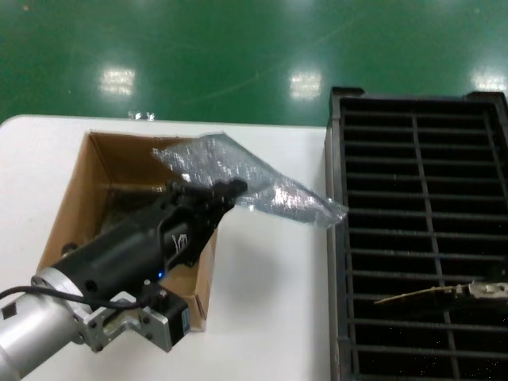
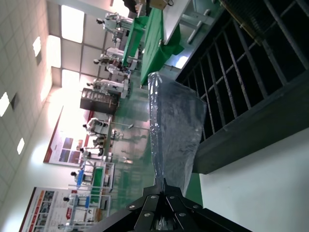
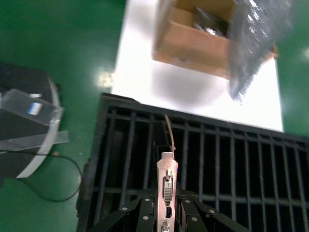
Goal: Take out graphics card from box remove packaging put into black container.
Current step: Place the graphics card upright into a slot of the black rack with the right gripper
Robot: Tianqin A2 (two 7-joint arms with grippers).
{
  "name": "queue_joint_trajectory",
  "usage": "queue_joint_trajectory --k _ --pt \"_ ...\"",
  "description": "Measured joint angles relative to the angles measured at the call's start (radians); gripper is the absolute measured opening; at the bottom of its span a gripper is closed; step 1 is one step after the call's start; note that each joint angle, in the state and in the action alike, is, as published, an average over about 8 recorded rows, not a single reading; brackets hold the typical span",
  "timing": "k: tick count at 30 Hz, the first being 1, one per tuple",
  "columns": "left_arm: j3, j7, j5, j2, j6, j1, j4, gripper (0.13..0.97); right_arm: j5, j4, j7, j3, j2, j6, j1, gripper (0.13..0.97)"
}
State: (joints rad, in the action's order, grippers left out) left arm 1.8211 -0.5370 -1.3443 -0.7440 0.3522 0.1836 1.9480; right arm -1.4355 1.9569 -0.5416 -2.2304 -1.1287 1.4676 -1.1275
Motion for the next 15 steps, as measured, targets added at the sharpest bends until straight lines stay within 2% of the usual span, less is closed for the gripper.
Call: queue_joint_trajectory --k 6,11,15 --pt "0.000 0.000 0.000 0.000 0.000 0.000 0.000 0.139 -0.046 -0.081 0.090 -0.081 0.049 0.068 -0.123 0.191" --pt "0.000 0.000 0.000 0.000 0.000 0.000 0.000 0.139 -0.085 -0.171 0.110 -0.268 0.099 0.093 -0.317 0.191" --pt "0.000 0.000 0.000 0.000 0.000 0.000 0.000 0.139 -0.099 -0.249 0.078 -0.410 0.162 0.100 -0.445 0.191"
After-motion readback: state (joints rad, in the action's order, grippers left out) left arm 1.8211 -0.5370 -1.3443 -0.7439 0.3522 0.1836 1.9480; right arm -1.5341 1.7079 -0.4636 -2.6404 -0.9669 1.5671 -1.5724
